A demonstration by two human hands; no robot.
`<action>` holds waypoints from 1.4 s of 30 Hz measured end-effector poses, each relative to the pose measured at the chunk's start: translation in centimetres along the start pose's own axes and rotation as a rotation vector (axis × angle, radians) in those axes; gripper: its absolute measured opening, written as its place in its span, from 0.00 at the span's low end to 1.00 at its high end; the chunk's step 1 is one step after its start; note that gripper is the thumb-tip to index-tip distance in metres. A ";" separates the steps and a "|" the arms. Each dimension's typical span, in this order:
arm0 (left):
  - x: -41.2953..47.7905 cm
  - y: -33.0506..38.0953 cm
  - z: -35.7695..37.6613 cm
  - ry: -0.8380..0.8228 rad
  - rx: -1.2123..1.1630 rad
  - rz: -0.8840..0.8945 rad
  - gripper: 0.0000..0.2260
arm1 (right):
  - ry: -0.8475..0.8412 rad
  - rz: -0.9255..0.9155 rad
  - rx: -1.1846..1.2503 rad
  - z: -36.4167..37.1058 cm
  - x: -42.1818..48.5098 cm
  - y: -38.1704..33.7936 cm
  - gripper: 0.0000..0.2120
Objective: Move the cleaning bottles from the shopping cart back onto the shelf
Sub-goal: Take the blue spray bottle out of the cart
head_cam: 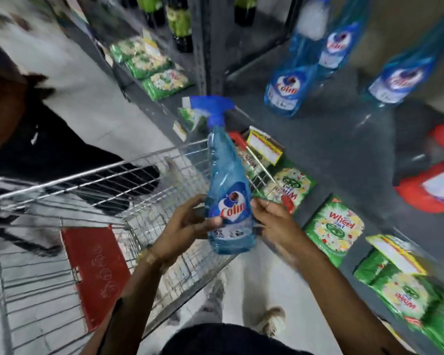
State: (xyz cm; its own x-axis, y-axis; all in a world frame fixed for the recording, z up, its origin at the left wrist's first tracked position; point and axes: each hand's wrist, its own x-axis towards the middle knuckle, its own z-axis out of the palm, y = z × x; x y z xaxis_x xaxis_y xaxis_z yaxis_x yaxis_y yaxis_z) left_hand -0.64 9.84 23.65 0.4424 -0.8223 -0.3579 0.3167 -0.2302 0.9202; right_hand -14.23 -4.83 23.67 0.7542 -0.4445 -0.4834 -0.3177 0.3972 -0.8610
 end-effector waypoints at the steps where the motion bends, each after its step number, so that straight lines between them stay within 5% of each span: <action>1: 0.0 1.0 1.0 -0.020 0.005 0.021 0.16 | 0.007 -0.033 0.030 -0.8 -1.1 -1.0 0.10; 16: 3.9 3.9 13.0 -0.286 0.192 0.129 0.15 | 0.302 -0.254 0.232 -10.4 -9.5 -2.0 0.09; 36: 21.3 7.7 19.1 -0.317 0.229 0.479 0.20 | 0.670 -0.632 0.185 -17.8 2.9 -7.1 0.12; 42: 21.8 7.7 20.0 -0.281 0.200 0.512 0.20 | 0.794 -0.586 0.091 -18.0 3.5 -7.7 0.16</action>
State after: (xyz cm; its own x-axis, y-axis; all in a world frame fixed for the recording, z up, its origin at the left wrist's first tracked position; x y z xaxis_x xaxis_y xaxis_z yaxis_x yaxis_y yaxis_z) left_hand -5.30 -20.28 26.06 0.2500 -0.9536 0.1678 -0.0531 0.1596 0.9858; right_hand -19.53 -23.85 25.76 0.1634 -0.9863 0.0206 0.0528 -0.0121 -0.9985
